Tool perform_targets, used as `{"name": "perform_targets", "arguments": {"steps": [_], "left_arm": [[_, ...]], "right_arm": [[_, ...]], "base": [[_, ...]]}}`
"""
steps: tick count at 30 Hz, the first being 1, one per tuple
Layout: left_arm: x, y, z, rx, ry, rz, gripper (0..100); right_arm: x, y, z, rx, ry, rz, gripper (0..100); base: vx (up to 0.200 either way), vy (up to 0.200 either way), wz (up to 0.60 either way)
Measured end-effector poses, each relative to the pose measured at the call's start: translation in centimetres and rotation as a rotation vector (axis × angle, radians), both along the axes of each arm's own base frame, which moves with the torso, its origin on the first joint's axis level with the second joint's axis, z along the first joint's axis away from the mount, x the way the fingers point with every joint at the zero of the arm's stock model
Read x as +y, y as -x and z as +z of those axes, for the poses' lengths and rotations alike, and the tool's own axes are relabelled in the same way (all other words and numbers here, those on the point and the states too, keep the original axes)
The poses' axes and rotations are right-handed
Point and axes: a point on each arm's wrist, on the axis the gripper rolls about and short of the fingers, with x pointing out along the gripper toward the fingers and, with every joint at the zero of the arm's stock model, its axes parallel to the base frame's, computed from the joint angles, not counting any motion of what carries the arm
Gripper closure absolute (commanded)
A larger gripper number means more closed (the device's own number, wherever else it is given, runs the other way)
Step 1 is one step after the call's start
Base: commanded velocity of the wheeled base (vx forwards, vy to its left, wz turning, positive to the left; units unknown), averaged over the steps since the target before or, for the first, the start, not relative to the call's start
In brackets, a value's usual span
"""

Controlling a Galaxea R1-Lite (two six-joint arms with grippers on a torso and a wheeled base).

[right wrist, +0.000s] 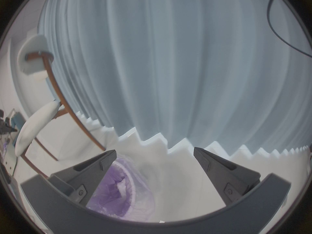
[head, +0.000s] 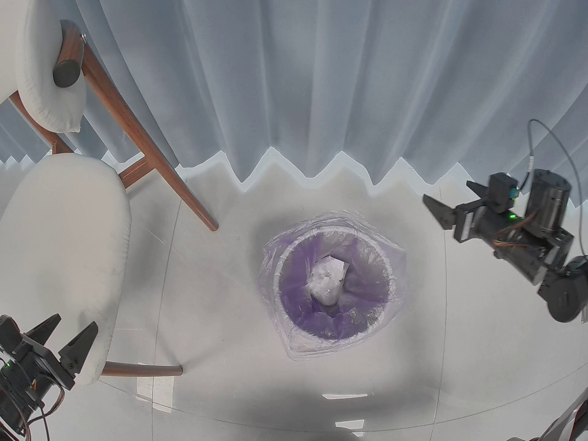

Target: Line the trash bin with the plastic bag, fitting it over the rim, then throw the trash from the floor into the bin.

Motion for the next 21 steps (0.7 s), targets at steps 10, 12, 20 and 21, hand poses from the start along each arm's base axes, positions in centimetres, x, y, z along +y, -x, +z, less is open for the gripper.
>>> {"name": "perform_targets", "arguments": {"steps": [10,12,20,21], "left_arm": [[0.1,4.7,-1.3,-0.067,-0.012,0.041,0],[0.1,5.6,-1.6,-0.093,-0.021,0.041,0],[-0.1,7.5,-2.7,-0.166,-0.085,0.006,0],[-0.2,7.6,-2.8,-0.166,-0.099,-0.002,0]], "right_arm": [[-6.3,11.7,1.4,-0.090,-0.075,-0.133,0],[-7.0,14.0,0.5,-0.073,-0.072,-0.144,0],[-8.7,21.6,-3.0,0.022,-0.035,-0.187,0],[-8.9,22.4,-3.5,0.033,-0.031,-0.196,0]], "base": [[0.000,0.000,0.00],[0.000,0.000,0.00],[0.000,0.000,0.00],[0.000,0.000,0.00]]}}
